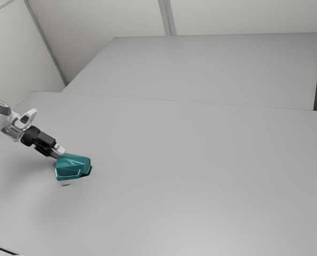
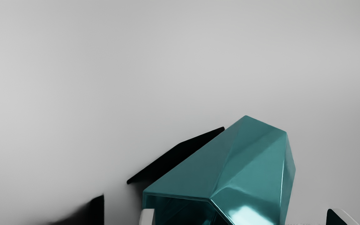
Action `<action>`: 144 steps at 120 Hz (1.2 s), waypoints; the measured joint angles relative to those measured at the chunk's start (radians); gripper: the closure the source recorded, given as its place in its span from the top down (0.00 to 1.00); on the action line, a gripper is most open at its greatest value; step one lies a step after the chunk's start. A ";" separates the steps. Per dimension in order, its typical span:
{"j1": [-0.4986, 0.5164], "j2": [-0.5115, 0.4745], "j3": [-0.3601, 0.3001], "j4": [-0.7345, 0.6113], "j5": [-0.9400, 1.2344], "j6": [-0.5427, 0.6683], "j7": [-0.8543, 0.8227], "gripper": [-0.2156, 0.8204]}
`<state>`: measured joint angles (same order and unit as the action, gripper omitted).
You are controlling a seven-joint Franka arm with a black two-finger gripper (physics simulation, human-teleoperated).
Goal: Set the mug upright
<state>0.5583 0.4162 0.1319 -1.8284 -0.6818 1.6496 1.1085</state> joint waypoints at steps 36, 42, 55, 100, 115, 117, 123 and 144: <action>-0.013 0.000 -0.002 -0.031 -0.018 -0.001 0.022 0.46; -0.015 0.000 -0.003 -0.035 -0.022 0.000 0.025 0.42; -0.017 0.000 -0.006 -0.041 -0.031 0.002 0.031 0.35; -0.041 -0.013 -0.023 -0.053 -0.069 0.010 0.043 0.16; -0.067 -0.046 -0.022 -0.070 -0.078 0.006 0.040 0.10; -0.070 -0.049 -0.022 -0.073 -0.078 0.005 0.039 0.09; -0.079 -0.062 -0.022 -0.080 -0.080 0.004 0.036 0.07; -0.123 -0.113 -0.021 -0.109 -0.080 0.000 0.017 0.06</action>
<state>0.4351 0.3032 0.1108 -1.9370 -0.7621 1.6493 1.1256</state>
